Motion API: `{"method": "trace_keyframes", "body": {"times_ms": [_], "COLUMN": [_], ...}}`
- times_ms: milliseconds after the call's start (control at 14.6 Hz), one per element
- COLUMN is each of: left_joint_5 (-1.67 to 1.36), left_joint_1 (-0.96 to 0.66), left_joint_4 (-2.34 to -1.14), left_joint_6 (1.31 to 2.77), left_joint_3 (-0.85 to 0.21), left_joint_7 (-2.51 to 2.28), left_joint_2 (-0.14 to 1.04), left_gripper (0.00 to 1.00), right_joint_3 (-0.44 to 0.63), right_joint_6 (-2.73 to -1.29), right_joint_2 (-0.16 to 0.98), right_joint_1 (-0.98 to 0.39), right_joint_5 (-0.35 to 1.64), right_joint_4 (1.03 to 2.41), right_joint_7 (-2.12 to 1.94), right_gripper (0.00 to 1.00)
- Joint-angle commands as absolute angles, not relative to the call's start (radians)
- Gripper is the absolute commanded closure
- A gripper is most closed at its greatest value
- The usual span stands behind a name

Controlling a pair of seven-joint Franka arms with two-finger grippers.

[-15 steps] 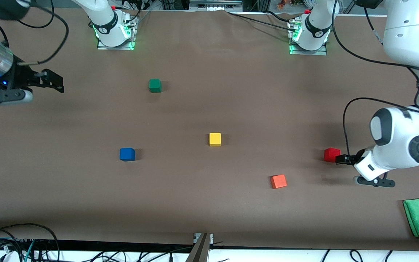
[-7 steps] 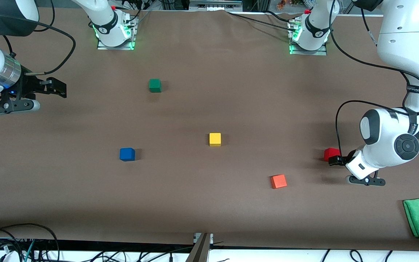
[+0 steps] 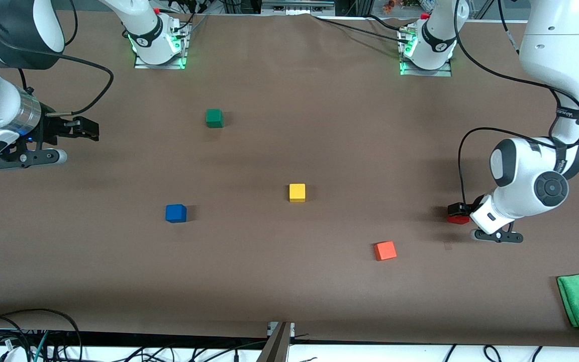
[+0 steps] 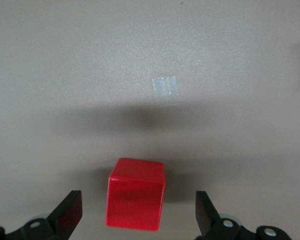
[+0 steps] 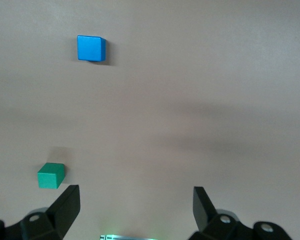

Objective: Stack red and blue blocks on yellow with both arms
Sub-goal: 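Reach the left gripper down over the red block, then close the left gripper on the red block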

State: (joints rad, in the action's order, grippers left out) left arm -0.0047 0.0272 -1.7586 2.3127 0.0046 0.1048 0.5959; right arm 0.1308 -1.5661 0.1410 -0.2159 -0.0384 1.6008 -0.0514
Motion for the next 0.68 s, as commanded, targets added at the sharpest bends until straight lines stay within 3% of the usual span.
{"method": "trace_keyframes", "body": {"times_ms": [0,616], "left_joint_5": [0.011,0.011], "left_joint_1": [0.028,0.037], "left_joint_4": [-1.781,-1.793], "left_joint_6": [2.353,2.393], "left_joint_3": [0.005,0.005], "left_joint_7": [0.094,0.1], "left_joint_2": [0.6,0.618], "left_gripper": [0.0,0.0], "right_joint_3": [0.124,0.141], "right_joint_6": [-1.551,-1.551], "right_joint_2": [0.162,0.17], "right_joint_1": [-0.219,-0.187], "right_joint_5": [-0.048,0.052], "right_joint_4": [1.536,1.514], "right_joint_7": [-0.06,-0.095], "right_gripper": [0.0,0.0]}}
